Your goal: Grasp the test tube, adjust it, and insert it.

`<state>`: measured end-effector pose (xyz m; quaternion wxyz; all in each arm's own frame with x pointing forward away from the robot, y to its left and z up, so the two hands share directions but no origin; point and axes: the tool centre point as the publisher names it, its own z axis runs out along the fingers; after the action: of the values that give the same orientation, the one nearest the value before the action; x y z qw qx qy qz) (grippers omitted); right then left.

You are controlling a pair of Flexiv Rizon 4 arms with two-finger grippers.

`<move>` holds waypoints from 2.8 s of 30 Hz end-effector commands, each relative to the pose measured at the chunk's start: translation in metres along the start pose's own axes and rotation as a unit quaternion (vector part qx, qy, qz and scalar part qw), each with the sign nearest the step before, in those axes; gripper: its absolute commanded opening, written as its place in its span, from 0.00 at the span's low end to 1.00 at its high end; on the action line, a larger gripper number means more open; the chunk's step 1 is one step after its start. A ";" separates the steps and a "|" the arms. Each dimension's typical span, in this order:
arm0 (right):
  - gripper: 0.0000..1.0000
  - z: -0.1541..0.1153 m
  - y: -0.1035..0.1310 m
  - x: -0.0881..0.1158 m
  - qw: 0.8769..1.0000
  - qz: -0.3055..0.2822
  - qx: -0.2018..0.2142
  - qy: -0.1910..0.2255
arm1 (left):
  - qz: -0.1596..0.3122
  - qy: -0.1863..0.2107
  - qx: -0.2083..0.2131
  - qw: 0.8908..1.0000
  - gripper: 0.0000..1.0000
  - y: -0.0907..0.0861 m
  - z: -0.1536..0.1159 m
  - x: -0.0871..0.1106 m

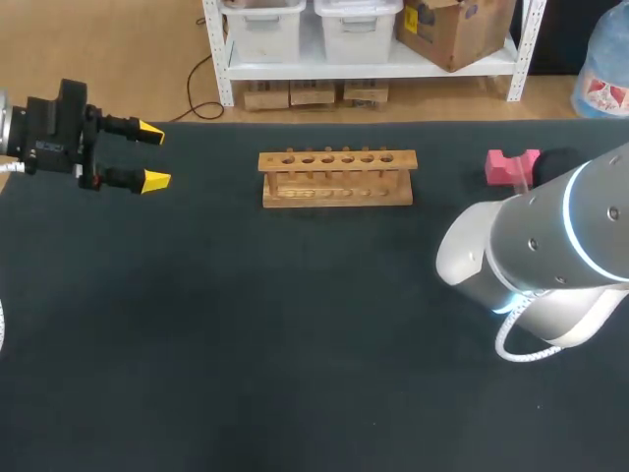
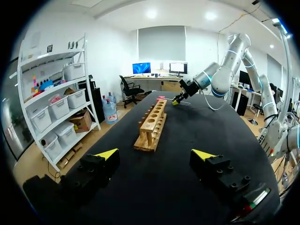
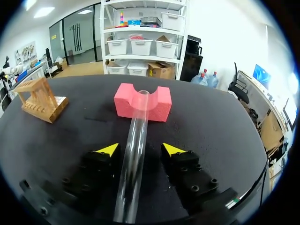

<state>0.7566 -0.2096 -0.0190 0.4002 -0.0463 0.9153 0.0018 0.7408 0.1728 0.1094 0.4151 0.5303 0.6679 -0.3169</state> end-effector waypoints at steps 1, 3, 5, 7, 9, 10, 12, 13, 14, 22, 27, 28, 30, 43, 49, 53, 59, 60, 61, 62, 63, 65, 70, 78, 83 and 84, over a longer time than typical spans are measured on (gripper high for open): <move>0.59 0.000 0.001 -0.004 1.000 0.000 0.001 -0.002 | 0.001 -0.002 0.000 1.000 1.00 0.001 0.000 0.002; 0.54 0.001 0.001 -0.004 1.000 0.000 0.001 -0.003 | 0.001 -0.002 0.000 1.000 1.00 0.001 0.000 0.002; 0.49 0.001 0.000 -0.005 1.000 0.000 0.000 -0.003 | 0.001 -0.002 0.000 1.000 1.00 0.001 0.000 0.002; 0.43 0.001 0.000 -0.005 1.000 0.000 0.000 -0.001 | 0.001 -0.002 0.000 1.000 1.00 0.001 0.000 0.002; 0.36 0.002 0.000 -0.004 1.000 -0.001 -0.001 -0.001 | 0.001 -0.002 0.000 1.000 1.00 0.001 0.000 0.002; 0.33 0.002 0.000 -0.004 1.000 -0.001 0.000 0.000 | 0.001 -0.002 0.000 1.000 1.00 0.001 0.000 0.002; 0.24 0.002 0.000 -0.004 1.000 0.000 0.000 0.001 | 0.001 -0.002 0.000 1.000 1.00 0.001 0.000 0.002; 0.20 0.002 0.000 -0.004 1.000 0.000 0.000 0.001 | 0.001 -0.002 0.000 1.000 1.00 0.001 0.000 0.002; 0.16 0.002 0.000 -0.004 1.000 0.000 0.000 0.000 | 0.001 -0.002 0.000 1.000 1.00 0.001 0.000 0.002; 0.00 -0.003 -0.002 -0.007 1.000 0.000 0.005 -0.003 | 0.001 -0.002 0.000 1.000 1.00 0.001 0.000 0.002; 0.00 -0.008 -0.003 -0.007 1.000 0.006 0.013 -0.002 | 0.001 -0.002 0.000 1.000 1.00 0.001 0.000 0.002; 0.00 -0.009 -0.003 -0.007 1.000 0.008 0.013 -0.001 | 0.001 -0.002 0.000 1.000 1.00 0.001 0.000 0.002; 0.00 -0.012 -0.002 -0.007 1.000 0.010 0.015 -0.001 | 0.001 -0.002 0.000 1.000 1.00 0.001 0.000 0.002; 0.00 -0.058 0.019 -0.026 0.999 0.051 0.014 -0.002 | 0.001 -0.002 0.000 1.000 1.00 0.001 0.000 0.002; 0.00 -0.085 0.035 -0.032 0.998 0.061 0.021 -0.001 | 0.001 -0.002 0.000 1.000 1.00 0.001 0.000 0.002; 0.00 -0.100 0.046 -0.035 0.998 0.063 0.021 -0.006 | 0.001 -0.002 0.000 1.000 1.00 0.001 0.000 0.002; 0.00 -0.118 0.070 -0.039 0.998 0.062 0.019 -0.013 | 0.001 -0.002 0.000 1.000 1.00 0.001 0.000 0.002; 0.00 -0.120 0.075 -0.040 0.998 0.065 0.017 -0.014 | 0.001 -0.002 0.000 1.000 1.00 0.001 0.000 0.002; 0.00 -0.123 0.079 -0.041 0.997 0.068 0.015 -0.011 | 0.001 -0.002 0.000 1.000 1.00 0.001 0.000 0.002; 0.00 -0.126 0.084 -0.042 0.997 0.069 0.015 -0.007 | 0.001 -0.002 0.000 1.000 1.00 0.001 0.000 0.002; 0.00 -0.128 0.088 -0.043 0.997 0.070 0.013 -0.006 | 0.001 -0.002 0.000 1.000 1.00 0.001 0.000 0.002; 0.00 -0.136 0.098 -0.045 0.997 0.074 0.008 -0.003 | 0.001 -0.002 0.000 1.000 1.00 0.001 0.000 0.002; 0.00 -0.147 0.120 -0.049 0.998 0.068 -0.011 -0.014 | 0.001 -0.002 0.000 1.000 1.00 0.001 0.000 0.002; 0.00 -0.149 0.160 -0.045 0.997 0.062 -0.043 -0.008 | 0.001 -0.002 0.000 1.000 1.00 0.001 0.000 0.002; 0.00 -0.136 0.185 -0.043 0.996 0.052 -0.071 0.001 | 0.001 -0.002 0.000 1.000 1.00 0.001 0.000 0.002; 0.00 -0.133 0.189 -0.043 0.995 0.055 -0.077 0.003 | 0.001 -0.002 0.000 1.000 1.00 0.001 0.000 0.002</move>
<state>0.6630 -0.0270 0.1055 0.3899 -0.0244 0.9169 0.0816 0.7408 0.1728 0.1094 0.4150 0.5303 0.6679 -0.3169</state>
